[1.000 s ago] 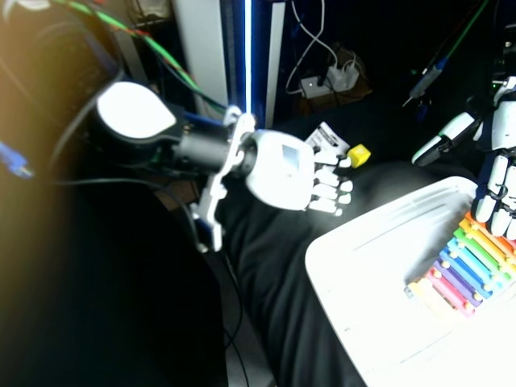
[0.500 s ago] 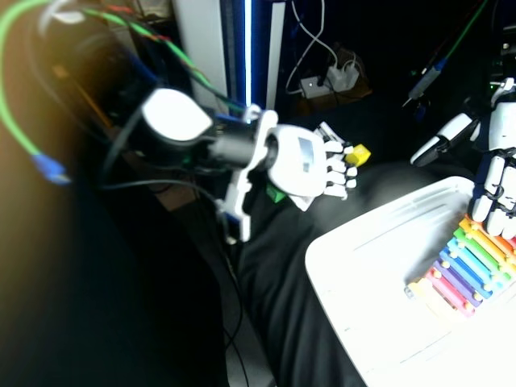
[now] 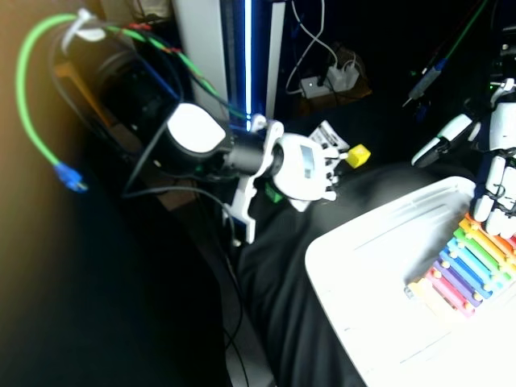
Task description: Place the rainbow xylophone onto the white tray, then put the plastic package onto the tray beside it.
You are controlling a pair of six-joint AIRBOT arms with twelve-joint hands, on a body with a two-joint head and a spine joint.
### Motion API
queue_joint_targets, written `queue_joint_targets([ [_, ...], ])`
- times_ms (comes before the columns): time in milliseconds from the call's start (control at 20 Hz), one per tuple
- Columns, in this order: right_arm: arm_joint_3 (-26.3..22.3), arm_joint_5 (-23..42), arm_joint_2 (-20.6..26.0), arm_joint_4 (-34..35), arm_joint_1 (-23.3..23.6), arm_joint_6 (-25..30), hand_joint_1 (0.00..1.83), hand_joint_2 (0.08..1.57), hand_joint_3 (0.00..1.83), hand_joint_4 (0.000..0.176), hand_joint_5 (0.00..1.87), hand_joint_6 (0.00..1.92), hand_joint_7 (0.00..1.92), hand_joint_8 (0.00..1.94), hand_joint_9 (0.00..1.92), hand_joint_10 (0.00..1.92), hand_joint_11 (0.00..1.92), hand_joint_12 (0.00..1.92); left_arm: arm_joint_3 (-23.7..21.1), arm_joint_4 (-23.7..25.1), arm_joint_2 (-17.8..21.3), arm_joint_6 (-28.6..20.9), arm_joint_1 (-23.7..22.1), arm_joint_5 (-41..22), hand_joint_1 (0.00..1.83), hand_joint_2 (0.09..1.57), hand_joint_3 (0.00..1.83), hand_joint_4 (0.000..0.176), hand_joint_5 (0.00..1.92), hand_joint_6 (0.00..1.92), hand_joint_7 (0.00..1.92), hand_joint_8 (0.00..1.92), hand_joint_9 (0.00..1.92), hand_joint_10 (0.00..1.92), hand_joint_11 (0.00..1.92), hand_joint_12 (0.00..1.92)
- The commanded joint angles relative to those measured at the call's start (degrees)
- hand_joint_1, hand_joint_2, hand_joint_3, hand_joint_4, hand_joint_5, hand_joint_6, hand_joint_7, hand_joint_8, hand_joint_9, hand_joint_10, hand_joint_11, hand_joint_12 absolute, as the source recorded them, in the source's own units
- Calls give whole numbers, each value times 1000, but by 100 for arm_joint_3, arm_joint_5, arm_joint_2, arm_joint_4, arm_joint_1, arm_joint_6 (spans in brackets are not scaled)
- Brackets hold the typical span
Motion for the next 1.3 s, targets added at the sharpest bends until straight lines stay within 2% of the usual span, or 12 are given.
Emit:
queue_joint_targets([
  [0,33,100,-22,143,7,17,1487,1112,1,0,729,23,847,1046,949,1249,701,1214,-5,-175,16,48,-25,-627,902,857,1,176,0,0,145,4,256,8,127,173],
  [50,67,48,-33,143,7,17,1390,1163,2,0,674,956,871,1121,943,1313,636,1186,-6,-194,19,48,-9,-641,895,859,2,176,0,0,151,6,260,8,127,175],
  [150,132,-43,-40,147,8,17,1368,1155,0,0,741,1243,890,1039,952,1213,549,869,-8,-231,22,48,16,-664,870,886,2,176,0,0,91,0,259,3,113,270],
  [500,202,-70,-37,209,9,17,1374,1155,1,0,777,996,855,1167,1002,1308,931,1280,-11,-253,25,48,32,-681,855,890,2,176,0,0,106,2,276,6,131,310],
  [600,217,-73,-37,226,9,17,1227,1214,0,0,722,1188,882,1346,1060,881,980,1281,-12,-263,25,48,36,-693,851,889,1,169,0,0,119,6,279,5,128,317],
  [650,226,-78,-37,234,9,17,1217,1246,0,0,682,1167,827,1487,1089,1083,1064,1426,-12,-268,25,48,37,-700,858,891,1,152,0,0,135,11,287,7,137,328],
  [750,249,-112,-38,278,9,16,1128,1238,0,0,743,1314,872,1423,1210,1571,1290,1728,-14,-273,25,49,38,-711,857,892,1,159,0,0,138,7,275,1,106,322],
  [800,254,-126,-38,303,9,16,1118,1218,0,0,783,1268,977,1668,1316,1826,1407,1855,-14,-275,26,49,39,-716,842,894,2,166,0,0,142,7,278,2,106,326],
  [950,281,-140,-38,335,9,16,1137,1187,0,0,838,1213,1118,1455,1351,1512,1360,1676,-15,-281,27,49,44,-725,833,897,2,166,0,0,137,2,276,0,108,334],
  [1100,296,-147,-48,343,9,9,1111,1239,14,0,735,1408,1013,1814,1294,1799,1370,1854,-15,-285,28,49,55,-728,854,900,2,172,0,0,151,6,271,3,93,336],
  [1150,300,-147,-55,358,10,9,1396,1181,0,0,689,1752,999,1916,1291,1872,1384,1895,-15,-287,30,49,60,-728,851,901,2,175,0,0,151,5,270,2,82,334],
  [1250,314,-147,-56,380,10,8,1127,1240,0,0,737,1408,1034,1924,1318,1897,1412,1919,-15,-287,31,49,61,-728,893,884,0,175,0,0,141,2,276,4,84,343],
])
